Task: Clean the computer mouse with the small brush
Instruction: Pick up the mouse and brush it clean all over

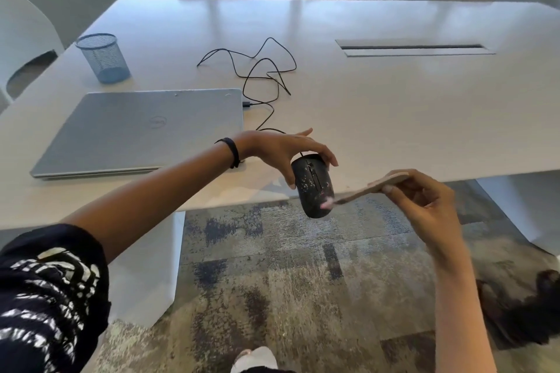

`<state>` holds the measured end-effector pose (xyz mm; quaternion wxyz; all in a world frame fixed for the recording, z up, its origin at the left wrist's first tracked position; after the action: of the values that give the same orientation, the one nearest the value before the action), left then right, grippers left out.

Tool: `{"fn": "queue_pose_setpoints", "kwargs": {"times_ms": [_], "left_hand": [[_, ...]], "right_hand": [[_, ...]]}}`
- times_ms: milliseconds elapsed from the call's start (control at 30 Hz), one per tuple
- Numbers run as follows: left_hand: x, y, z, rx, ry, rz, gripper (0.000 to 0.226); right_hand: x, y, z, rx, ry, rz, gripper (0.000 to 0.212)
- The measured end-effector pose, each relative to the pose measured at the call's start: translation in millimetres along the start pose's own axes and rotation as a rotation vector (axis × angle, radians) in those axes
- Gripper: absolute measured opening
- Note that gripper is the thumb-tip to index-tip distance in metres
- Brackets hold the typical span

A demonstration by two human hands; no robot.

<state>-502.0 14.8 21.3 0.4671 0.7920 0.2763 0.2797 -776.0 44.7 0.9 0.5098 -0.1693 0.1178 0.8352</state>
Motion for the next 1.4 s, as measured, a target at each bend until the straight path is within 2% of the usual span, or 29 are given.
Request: {"fn": "queue_pose_setpoints", "kwargs": {"times_ms": [67, 200, 333, 433, 633, 733, 867, 1067, 1133, 1267, 1400], "left_hand": [[-0.2, 2.0, 0.3, -0.004, 0.002, 0.001, 0.076], [0.0, 4.4, 2.6, 0.001, -0.001, -0.001, 0.076], [-0.8, 3.4, 4.2, 0.009, -0.004, 0.007, 0.076], [-1.9, 1.8, 5.3, 0.017, -0.008, 0.010, 0.076], [-5.8, -2.0, 10.5, 0.023, -0.028, 0.016, 0.075], [-7.0, -2.4, 13.8, 0.029, -0.041, 0.017, 0.075], [-7.5, -3.3, 17.1, 0.044, -0.053, 0.003, 0.076], [-9.2, -6.2, 18.3, 0.057, -0.063, 0.018, 0.073], [-10.1, -6.1, 17.6, 0.065, -0.064, 0.026, 0.073], [-11.1, -5.1, 16.1, 0.078, -0.073, 0.032, 0.071], [-10.6, -2.3, 14.1, 0.075, -0.086, 0.036, 0.073]], "right_hand": [[0.0, -1.6, -2.1, 0.006, -0.020, 0.031, 0.021], [-1.4, -2.4, -3.6, -0.039, 0.021, -0.061, 0.019], [-4.3, -5.3, -7.1, -0.036, -0.036, -0.012, 0.019], [-9.2, -8.0, -9.0, -0.092, -0.002, -0.081, 0.019], [-18.2, -11.2, -12.4, -0.103, -0.038, -0.076, 0.025], [-20.6, -10.0, -14.1, -0.098, -0.076, -0.032, 0.027], [-16.8, 0.8, -18.6, -0.089, -0.151, 0.065, 0.016], [-19.7, 17.6, -20.4, -0.175, -0.041, -0.243, 0.017], [-20.4, 12.9, -19.6, -0.185, 0.011, -0.301, 0.009], [-18.4, 1.1, -18.9, -0.188, 0.100, -0.321, 0.005], [-12.3, -3.3, -20.0, -0.139, 0.118, -0.259, 0.017]]}}
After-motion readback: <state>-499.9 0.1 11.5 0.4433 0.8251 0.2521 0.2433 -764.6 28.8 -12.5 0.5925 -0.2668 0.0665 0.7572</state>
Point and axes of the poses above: each hand's wrist, its own x-axis away from the middle knuckle, its own y-axis out of the back of the hand, z = x × y, the point moved 1 cm from there along -x, towards the middle knuckle, and after that the axes turned 10 degrees about -x, right-handed, at the moved point
